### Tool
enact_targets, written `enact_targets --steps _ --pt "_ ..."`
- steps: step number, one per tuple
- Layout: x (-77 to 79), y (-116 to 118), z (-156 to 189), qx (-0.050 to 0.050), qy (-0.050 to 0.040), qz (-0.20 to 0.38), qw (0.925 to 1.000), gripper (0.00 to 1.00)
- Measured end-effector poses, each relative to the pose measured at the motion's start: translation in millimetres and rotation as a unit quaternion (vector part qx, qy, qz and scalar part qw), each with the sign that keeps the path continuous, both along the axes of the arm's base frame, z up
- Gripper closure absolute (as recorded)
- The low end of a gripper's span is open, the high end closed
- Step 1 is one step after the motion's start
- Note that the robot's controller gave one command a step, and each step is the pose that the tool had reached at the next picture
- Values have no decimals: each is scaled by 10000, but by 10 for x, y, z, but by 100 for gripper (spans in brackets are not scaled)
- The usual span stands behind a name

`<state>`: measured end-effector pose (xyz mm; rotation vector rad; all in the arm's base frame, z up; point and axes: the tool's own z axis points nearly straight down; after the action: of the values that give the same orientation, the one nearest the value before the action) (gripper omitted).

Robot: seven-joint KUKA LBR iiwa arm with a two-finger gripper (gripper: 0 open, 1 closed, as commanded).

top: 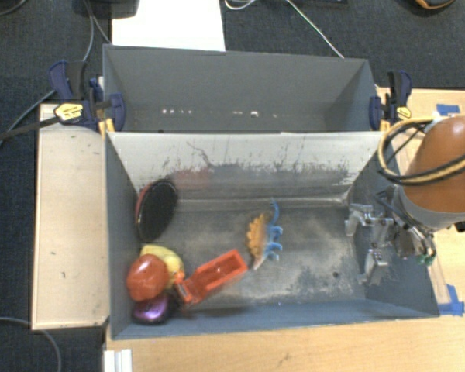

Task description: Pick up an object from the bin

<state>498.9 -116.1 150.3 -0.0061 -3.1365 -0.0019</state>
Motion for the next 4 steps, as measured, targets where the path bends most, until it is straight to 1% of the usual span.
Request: enact_targets --steps 1,2,3,4 --pt "18 3 45 -10 -40 32 10000 0" --pt "623 320 -829 5 -30 536 9986 0" --pt "305 588 -801 -1 -40 1519 9884 0" --pt "315 575 -799 -9 -50 1517 9884 0"
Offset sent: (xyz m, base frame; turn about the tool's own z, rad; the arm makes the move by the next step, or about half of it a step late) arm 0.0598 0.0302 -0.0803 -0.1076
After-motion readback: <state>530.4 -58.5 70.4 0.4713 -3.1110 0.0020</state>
